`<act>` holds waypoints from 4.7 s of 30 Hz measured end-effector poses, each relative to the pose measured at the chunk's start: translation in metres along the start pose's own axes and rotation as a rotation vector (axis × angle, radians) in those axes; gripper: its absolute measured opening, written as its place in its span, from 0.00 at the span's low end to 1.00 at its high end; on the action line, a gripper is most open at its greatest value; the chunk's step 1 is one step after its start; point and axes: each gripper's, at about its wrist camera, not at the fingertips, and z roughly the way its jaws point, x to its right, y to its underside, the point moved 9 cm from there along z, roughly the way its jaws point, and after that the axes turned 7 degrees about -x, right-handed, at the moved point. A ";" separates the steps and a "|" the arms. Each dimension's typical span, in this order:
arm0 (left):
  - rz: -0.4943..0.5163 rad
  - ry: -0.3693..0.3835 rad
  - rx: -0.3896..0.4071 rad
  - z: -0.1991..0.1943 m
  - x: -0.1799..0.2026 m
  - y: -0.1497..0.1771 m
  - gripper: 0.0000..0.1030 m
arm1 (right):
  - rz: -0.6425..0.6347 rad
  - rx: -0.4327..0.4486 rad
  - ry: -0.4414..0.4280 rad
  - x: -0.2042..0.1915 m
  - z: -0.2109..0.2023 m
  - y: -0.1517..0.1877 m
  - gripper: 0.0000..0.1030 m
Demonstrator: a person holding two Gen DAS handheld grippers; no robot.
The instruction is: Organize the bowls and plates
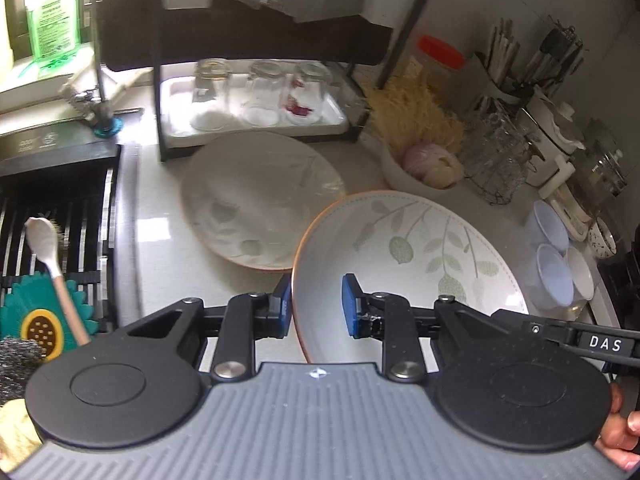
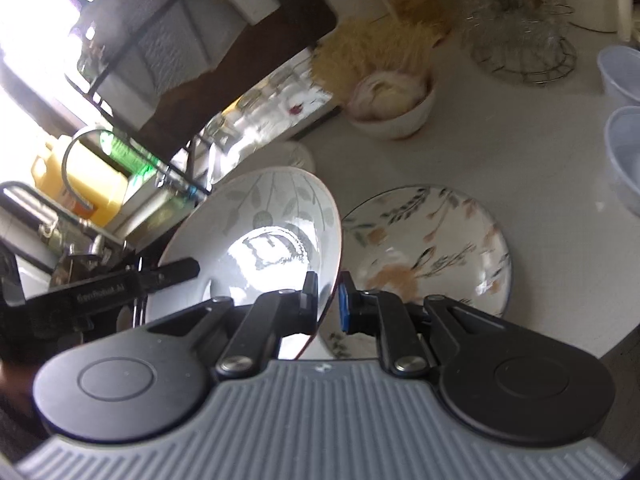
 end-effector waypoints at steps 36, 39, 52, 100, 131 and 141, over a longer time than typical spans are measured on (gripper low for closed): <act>-0.110 -0.127 -0.095 0.075 0.072 0.043 0.29 | -0.222 -0.043 0.063 0.087 0.018 -0.017 0.14; -0.115 -0.122 -0.110 0.083 0.074 0.044 0.29 | -0.224 -0.048 0.073 0.092 0.022 -0.019 0.14; -0.088 -0.153 -0.188 0.102 0.074 0.049 0.29 | -0.267 -0.082 0.106 0.099 0.036 -0.022 0.14; -0.009 -0.109 0.224 -0.070 0.166 0.001 0.49 | -0.355 0.174 -0.034 0.048 -0.097 -0.059 0.16; -0.234 -0.214 0.197 -0.076 0.128 0.046 0.52 | -0.490 0.034 -0.131 0.025 -0.090 -0.026 0.16; -0.270 -0.225 0.177 -0.073 0.118 0.053 0.54 | -0.504 -0.005 -0.145 0.016 -0.080 -0.021 0.16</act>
